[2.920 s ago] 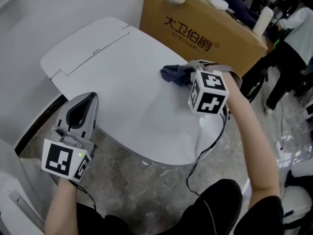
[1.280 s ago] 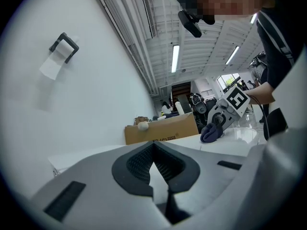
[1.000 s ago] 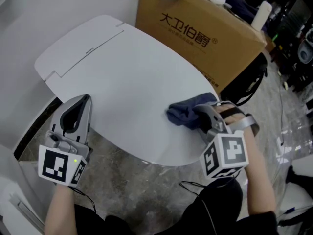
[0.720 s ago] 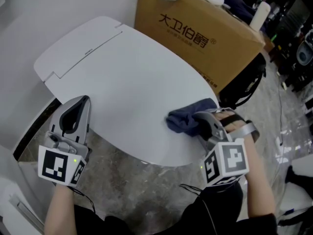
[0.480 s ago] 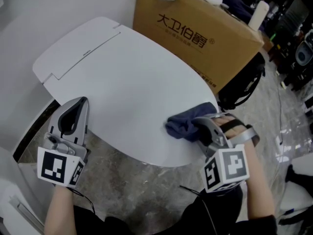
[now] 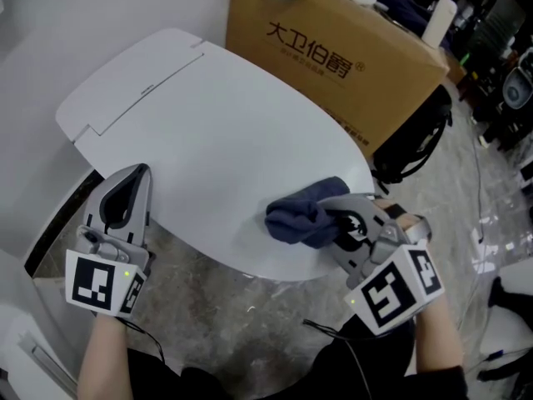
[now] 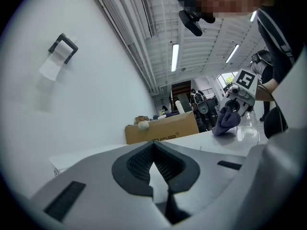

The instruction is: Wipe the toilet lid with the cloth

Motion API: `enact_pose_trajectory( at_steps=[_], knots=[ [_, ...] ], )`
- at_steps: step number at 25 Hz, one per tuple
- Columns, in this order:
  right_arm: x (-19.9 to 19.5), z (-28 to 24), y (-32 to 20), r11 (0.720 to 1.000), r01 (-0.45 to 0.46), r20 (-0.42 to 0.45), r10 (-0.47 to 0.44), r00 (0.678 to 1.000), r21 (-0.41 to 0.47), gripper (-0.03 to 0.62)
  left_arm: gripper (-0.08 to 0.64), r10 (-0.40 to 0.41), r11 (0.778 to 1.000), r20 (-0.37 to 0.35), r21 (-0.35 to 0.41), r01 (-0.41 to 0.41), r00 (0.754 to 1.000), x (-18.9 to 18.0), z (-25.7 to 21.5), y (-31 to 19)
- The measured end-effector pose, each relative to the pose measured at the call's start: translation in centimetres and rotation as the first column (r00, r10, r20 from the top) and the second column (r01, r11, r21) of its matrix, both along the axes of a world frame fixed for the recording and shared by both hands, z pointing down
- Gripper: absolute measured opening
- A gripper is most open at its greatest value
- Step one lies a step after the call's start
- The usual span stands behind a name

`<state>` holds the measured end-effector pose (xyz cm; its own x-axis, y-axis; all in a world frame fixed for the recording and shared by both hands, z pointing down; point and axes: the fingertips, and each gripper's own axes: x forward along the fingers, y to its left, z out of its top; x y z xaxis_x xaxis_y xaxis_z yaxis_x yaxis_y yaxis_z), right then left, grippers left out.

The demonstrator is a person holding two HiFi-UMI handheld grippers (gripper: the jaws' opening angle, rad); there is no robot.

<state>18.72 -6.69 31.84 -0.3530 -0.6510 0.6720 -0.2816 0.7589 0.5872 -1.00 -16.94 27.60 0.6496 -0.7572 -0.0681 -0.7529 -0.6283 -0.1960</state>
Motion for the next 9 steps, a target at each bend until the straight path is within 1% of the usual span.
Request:
enact_pose_trajectory(
  at_steps=[2, 5, 7, 9],
  knots=[
    [-0.9, -0.6, -0.3, 1.000, 0.010, 0.071, -0.009, 0.997, -0.004, 0.066, 0.011, -0.002, 1.000, 0.001, -0.008, 0.002, 1.000, 0.0, 0.0, -0.1],
    [-2.2, -1.6, -1.0, 1.000, 0.023, 0.180, -0.022, 0.983, -0.005, 0.066, 0.011, -0.006, 1.000, 0.007, -0.019, 0.006, 1.000, 0.0, 0.1, -0.1],
    [-2.9, -2.4, -1.6, 1.000, 0.030, 0.254, -0.029, 0.967, -0.003, 0.066, 0.011, -0.005, 1.000, 0.007, -0.026, 0.005, 1.000, 0.0, 0.1, -0.1],
    [-3.6, -3.3, -2.3, 0.999, 0.037, 0.329, -0.034, 0.944, -0.003, 0.066, 0.011, -0.002, 1.000, 0.005, -0.031, 0.003, 1.000, 0.0, 0.1, 0.0]
  ],
)
